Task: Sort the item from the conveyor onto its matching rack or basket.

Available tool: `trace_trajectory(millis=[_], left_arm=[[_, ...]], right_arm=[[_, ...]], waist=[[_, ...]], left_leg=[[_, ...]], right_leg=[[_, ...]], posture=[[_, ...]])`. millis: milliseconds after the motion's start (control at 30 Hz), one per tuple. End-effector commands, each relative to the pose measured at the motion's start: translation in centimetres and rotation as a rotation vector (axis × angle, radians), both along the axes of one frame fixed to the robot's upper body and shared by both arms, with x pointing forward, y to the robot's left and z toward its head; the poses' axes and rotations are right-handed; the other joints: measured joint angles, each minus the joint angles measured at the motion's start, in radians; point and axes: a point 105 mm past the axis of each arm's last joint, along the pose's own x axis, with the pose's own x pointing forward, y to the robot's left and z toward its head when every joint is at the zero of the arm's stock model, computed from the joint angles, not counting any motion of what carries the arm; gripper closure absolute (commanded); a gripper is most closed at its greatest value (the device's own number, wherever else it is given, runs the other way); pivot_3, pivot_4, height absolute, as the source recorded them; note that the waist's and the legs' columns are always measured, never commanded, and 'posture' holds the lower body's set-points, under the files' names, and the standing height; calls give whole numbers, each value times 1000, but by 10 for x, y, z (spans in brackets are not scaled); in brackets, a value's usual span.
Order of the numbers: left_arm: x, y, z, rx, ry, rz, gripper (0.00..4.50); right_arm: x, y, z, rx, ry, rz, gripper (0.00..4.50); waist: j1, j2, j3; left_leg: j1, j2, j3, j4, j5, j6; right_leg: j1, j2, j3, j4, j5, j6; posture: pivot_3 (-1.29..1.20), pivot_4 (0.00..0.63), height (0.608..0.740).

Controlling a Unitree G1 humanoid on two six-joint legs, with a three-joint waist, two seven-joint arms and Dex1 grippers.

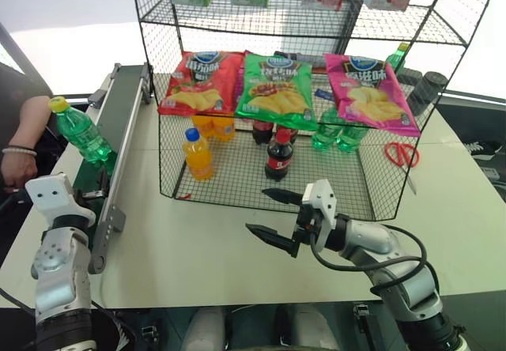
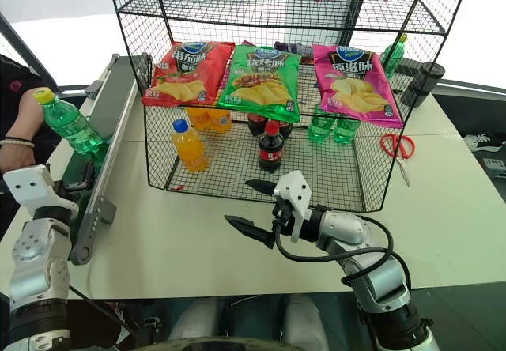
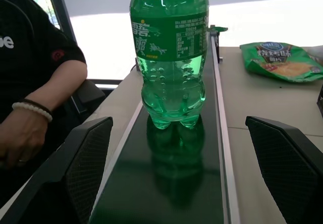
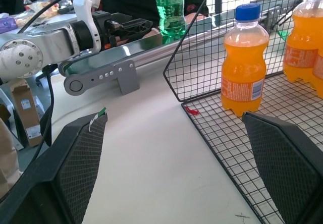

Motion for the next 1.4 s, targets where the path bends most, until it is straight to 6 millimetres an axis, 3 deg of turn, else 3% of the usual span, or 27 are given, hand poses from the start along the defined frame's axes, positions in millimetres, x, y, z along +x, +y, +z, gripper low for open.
trace_trajectory(millis=[33,633,700,800,967,1133,1233,1367,1400], left_arm=[[-5,8,16,23,-45,22,0],[-4,13,12,20,-28,56,0],[-4,15,12,14,-29,66,518],[-3,13,11,11,-31,58,1649],[-2,5,21,27,-77,5,1679],[1,-30,63,61,-202,-239,1679],[0,-67,83,74,-223,-459,1679],[-6,-112,89,63,-184,-724,1679],[-10,-133,82,74,-136,-846,1679]], right_arm=[[-2,3,9,23,-36,17,50],[-1,4,8,22,-41,23,50],[-1,4,8,20,-44,22,0],[0,3,8,19,-47,19,0],[2,0,8,13,-60,9,0],[4,-2,10,-4,-90,0,0],[6,-7,14,-9,-119,-13,0],[7,-13,20,4,-134,-12,0],[6,-15,23,10,-138,-7,0]], waist=[[1,0,0],[0,0,0],[0,0,0],[2,0,0],[1,0,0],[1,-5,2],[0,-5,2],[-1,-2,4],[-1,-1,5]], left_leg=[[0,0,0,0,0,0],[0,0,0,0,0,0],[0,0,0,0,0,0],[0,0,0,0,0,0],[0,0,0,0,0,0],[-1,0,0,0,0,0],[-2,0,0,0,0,0],[-2,-1,0,-1,0,-1],[-1,-1,0,-1,0,-1]], right_leg=[[0,0,0,0,0,0],[0,-1,0,0,0,0],[0,-1,0,0,0,0],[0,-1,-1,0,0,0],[0,-1,-1,0,0,0],[-1,-2,-1,0,0,0],[-2,-2,-1,-1,0,0],[-1,-3,-1,-2,0,0],[-1,-3,-1,-2,0,0]], posture=[[0,150,732],[0,150,732],[0,150,732],[0,150,732],[0,150,732],[0,150,732],[0,150,732],[0,150,732],[0,150,732]])
